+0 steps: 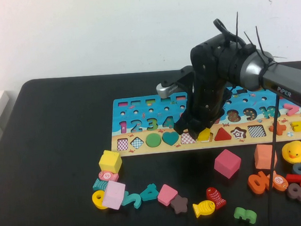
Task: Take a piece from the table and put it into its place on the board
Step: Place the "five-pointed star" into the hole of the five-pointed star
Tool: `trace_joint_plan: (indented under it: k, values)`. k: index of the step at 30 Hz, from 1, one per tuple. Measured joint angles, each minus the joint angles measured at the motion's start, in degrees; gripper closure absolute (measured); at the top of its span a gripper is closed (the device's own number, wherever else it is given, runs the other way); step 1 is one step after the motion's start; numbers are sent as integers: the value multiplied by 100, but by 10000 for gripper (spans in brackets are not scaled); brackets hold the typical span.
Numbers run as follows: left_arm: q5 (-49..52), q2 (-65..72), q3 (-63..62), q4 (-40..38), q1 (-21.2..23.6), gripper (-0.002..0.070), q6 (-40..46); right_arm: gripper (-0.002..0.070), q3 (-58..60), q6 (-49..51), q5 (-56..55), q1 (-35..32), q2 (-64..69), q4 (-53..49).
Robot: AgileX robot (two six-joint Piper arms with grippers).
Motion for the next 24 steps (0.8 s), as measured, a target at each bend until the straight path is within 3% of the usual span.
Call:
trace_joint_plan:
  k: [24]
  values:
    - [0, 0, 0, 0, 0, 677, 0, 327, 0, -3, 83, 0, 0, -163]
